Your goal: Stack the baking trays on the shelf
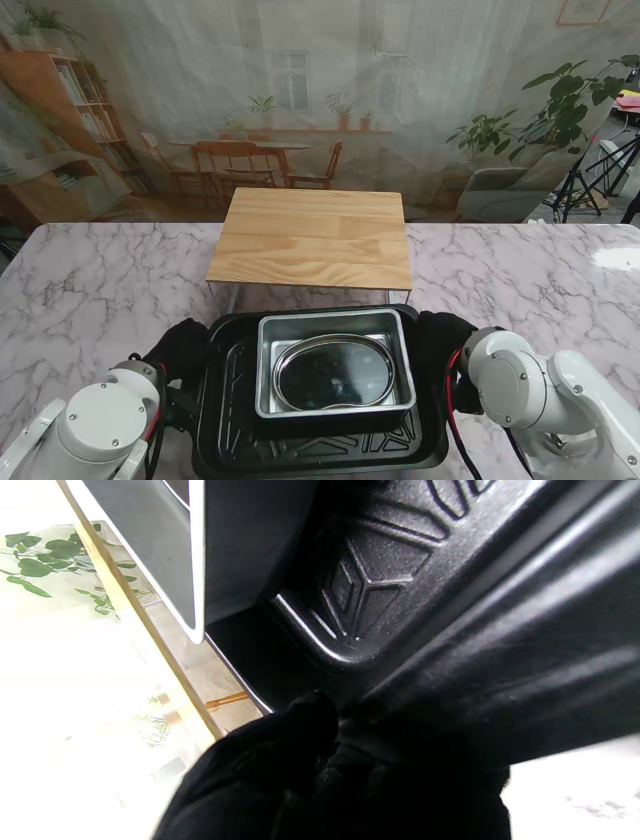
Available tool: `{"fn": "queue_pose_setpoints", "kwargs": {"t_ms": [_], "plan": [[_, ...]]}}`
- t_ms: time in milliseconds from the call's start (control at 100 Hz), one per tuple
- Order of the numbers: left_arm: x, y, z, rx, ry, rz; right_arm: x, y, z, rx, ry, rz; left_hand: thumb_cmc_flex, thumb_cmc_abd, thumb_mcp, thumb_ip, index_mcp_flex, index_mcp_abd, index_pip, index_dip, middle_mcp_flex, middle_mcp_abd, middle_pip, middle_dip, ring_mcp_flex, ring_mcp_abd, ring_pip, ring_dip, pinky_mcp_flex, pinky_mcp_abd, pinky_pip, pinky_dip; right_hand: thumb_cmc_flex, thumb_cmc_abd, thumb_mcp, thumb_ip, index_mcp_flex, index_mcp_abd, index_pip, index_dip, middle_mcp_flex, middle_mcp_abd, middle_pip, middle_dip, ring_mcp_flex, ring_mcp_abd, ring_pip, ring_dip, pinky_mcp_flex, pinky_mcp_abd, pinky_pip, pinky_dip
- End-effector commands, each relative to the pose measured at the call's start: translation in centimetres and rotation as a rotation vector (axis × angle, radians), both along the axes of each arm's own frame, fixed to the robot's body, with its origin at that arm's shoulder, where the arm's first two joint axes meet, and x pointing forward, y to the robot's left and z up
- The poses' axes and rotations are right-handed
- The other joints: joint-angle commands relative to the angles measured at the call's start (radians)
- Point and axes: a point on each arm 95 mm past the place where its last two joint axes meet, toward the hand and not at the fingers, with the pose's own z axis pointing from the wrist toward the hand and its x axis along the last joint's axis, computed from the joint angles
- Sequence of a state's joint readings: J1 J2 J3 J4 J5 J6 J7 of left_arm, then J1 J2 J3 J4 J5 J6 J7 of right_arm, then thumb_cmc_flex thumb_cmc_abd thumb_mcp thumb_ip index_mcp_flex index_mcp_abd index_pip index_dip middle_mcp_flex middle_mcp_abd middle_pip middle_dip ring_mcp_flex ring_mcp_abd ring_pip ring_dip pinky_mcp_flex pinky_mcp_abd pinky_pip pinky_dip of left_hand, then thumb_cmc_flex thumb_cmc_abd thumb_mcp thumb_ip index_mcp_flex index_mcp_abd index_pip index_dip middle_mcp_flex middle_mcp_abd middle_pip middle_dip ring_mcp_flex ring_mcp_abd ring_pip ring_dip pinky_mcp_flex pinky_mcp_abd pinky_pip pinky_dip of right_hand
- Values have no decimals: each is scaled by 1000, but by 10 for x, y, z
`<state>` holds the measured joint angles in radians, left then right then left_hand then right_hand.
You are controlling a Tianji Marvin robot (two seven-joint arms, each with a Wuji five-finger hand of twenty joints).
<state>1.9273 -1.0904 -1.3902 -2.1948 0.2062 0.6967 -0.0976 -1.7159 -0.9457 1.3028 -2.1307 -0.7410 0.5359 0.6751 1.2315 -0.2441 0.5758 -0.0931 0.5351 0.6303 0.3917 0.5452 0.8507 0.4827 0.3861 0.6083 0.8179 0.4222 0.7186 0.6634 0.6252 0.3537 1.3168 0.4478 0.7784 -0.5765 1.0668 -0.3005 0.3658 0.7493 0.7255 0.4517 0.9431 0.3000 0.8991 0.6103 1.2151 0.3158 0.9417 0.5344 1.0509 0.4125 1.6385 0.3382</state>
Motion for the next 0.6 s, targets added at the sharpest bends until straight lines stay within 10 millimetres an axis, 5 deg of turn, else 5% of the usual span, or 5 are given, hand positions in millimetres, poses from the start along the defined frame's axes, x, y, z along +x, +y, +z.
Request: {"fn": "queue_pose_setpoints", "kwargs": {"t_ms": [0, 590], "plan": [[-10, -43, 39, -145, -76, -161, -21, 43, 24, 101, -17, 154, 59, 12, 46, 5, 270, -434, 240, 11, 13, -245, 107, 43, 47, -65, 46, 15, 38, -172, 19, 15, 163, -6, 218, 48, 130, -689, -4, -17, 12, -32, 28, 2, 95, -180, 182, 11, 70, -184, 50, 18], [-14, -46, 65, -174, -138, -226, -34, 42, 60, 105, -62, 248, 59, 11, 46, 7, 273, -438, 243, 13, 17, -249, 109, 44, 51, -65, 49, 17, 45, -176, 25, 15, 163, -6, 221, 46, 141, -677, -17, -26, 15, -29, 26, 4, 95, -182, 187, 12, 71, -184, 53, 24]]}}
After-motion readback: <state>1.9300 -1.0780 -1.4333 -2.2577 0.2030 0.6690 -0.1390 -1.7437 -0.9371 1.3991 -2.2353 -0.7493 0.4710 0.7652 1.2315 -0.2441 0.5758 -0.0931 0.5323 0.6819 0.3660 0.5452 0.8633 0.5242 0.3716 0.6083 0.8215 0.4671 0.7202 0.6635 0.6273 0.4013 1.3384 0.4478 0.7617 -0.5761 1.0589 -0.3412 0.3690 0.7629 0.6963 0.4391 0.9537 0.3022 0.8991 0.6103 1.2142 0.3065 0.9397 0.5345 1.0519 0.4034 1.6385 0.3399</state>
